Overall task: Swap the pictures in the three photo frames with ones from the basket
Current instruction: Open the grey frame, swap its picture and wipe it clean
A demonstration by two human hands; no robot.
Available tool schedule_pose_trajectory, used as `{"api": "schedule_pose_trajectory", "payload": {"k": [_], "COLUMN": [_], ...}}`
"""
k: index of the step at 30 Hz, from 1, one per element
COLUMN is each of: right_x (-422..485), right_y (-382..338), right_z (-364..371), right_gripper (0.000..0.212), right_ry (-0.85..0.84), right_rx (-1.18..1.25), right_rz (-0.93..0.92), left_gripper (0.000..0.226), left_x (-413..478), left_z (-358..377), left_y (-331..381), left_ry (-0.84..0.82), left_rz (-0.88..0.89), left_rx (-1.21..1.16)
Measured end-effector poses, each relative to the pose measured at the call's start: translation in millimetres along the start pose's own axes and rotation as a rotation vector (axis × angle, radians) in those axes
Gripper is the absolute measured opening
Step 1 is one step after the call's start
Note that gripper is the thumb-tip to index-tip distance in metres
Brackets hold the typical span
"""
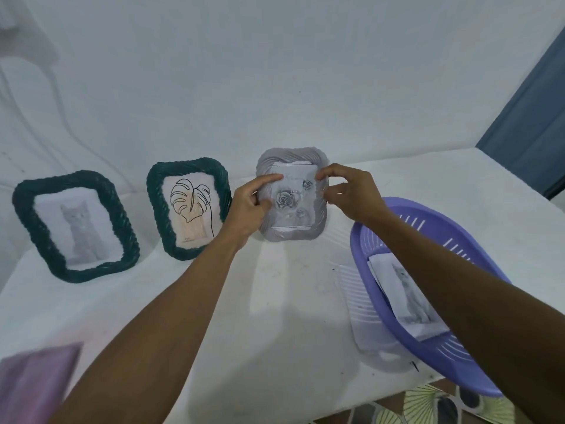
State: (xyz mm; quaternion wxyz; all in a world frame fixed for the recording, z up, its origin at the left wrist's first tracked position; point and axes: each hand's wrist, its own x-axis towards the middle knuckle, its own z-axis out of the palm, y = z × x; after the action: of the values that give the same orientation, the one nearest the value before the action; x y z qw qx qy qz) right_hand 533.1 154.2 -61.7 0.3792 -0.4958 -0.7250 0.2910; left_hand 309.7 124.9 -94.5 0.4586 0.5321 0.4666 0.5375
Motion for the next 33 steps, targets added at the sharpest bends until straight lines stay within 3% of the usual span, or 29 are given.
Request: {"api": "schedule_pose_trajectory", "payload": {"k": [6, 16, 19, 25, 28, 33], "right_x": [2, -40, -69, -119, -131, -142], "right_y": [5, -2, -3, -9, -13, -14], "right_z": [-3, -13, -24, -37, -40, -53], "right_gripper": [0.033, 0.026, 0.024, 0.034, 0.042, 0.042], "right_ry": [-0.059, 0.087, 0.066, -0.152, -0.253, -0.198], "right_rx": [-0.125, -0.328, -0.363, -0.422, -0.385, -0.290], "right_rz": [-0.038, -0.133, -0.077, 0.104, 0.184, 0.245], "left_gripper": [0.057, 0.065, 0.063, 0.063, 0.075, 0.100], "left_x": [-2, -62, -87, -117, -118, -126], "left_z": [-3, 13, 29, 68, 89, 118], "left_y": [-7, -13, -29, -45, -46, -49], "left_ry": [-0.020, 0.095, 0.004, -0.291, -0.303, -0.282], "left_rz": [0.022, 0.201, 0.284, 0.202, 0.226, 0.236], "left_rx": [0.028, 0.477, 0.560, 0.749, 0.865, 0.922]}}
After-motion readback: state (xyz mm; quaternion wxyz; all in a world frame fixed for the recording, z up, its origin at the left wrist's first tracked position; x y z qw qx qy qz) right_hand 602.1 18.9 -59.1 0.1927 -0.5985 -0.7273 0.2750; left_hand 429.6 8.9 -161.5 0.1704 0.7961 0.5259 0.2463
